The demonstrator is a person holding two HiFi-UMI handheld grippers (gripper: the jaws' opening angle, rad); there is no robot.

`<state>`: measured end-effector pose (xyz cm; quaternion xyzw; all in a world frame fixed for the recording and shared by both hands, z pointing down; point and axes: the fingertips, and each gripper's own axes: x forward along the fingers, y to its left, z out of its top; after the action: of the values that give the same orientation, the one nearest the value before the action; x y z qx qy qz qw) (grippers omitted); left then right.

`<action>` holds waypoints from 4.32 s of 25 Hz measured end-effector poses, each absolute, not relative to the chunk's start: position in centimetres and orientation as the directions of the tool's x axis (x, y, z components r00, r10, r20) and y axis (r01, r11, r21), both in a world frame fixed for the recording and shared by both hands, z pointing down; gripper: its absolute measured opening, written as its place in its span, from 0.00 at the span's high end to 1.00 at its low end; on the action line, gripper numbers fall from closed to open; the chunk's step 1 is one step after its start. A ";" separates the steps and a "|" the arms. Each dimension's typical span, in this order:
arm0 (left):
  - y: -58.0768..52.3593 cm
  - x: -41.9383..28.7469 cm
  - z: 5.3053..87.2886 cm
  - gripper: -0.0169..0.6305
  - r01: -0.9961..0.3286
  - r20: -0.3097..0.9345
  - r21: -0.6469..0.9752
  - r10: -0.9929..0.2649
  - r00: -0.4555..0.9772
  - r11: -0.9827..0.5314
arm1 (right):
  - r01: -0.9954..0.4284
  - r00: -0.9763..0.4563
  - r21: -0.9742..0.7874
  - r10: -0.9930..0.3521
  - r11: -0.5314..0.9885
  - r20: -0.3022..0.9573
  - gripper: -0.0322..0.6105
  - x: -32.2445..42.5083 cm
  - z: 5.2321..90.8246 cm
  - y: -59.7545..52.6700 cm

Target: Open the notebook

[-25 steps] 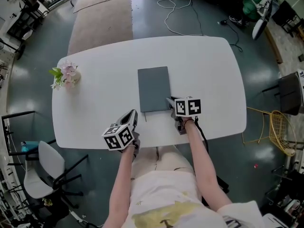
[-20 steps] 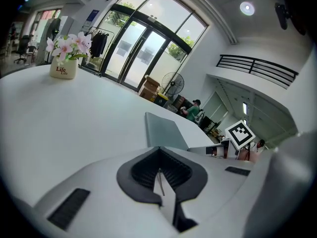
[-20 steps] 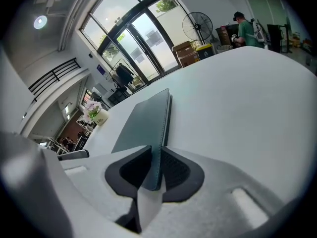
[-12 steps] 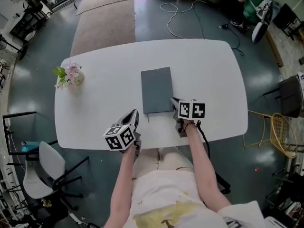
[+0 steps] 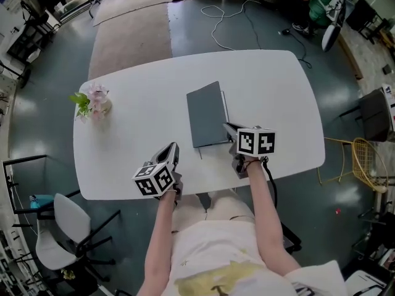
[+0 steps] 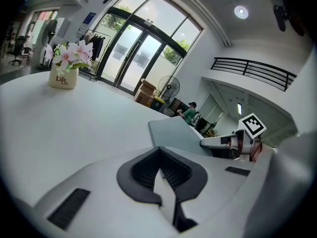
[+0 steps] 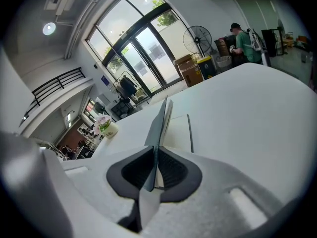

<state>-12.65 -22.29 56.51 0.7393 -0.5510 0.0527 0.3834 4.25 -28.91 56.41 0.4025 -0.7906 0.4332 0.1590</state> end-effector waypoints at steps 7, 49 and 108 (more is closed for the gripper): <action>-22.2 -15.8 55.7 0.98 -0.838 0.479 0.524 -0.762 0.436 -0.150 | -0.814 -0.578 -0.469 -0.564 0.343 0.590 0.89 1.1 52.9 -28.3; -20.7 -26.2 54.2 0.98 -0.832 0.446 0.535 -0.788 0.424 -0.145 | -0.849 -0.476 -0.165 -0.591 0.502 0.651 0.89 -13.8 51.4 -25.8; -19.2 -31.5 54.2 0.98 -0.819 0.422 0.524 -0.763 0.490 -0.236 | -0.851 -0.504 -0.247 -0.591 0.463 0.630 0.93 -21.1 57.9 -24.5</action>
<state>-31.52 -19.20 54.23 0.7852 -0.5035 0.0389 0.3584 -21.10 -24.49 57.86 0.4384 -0.8222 0.2760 0.2359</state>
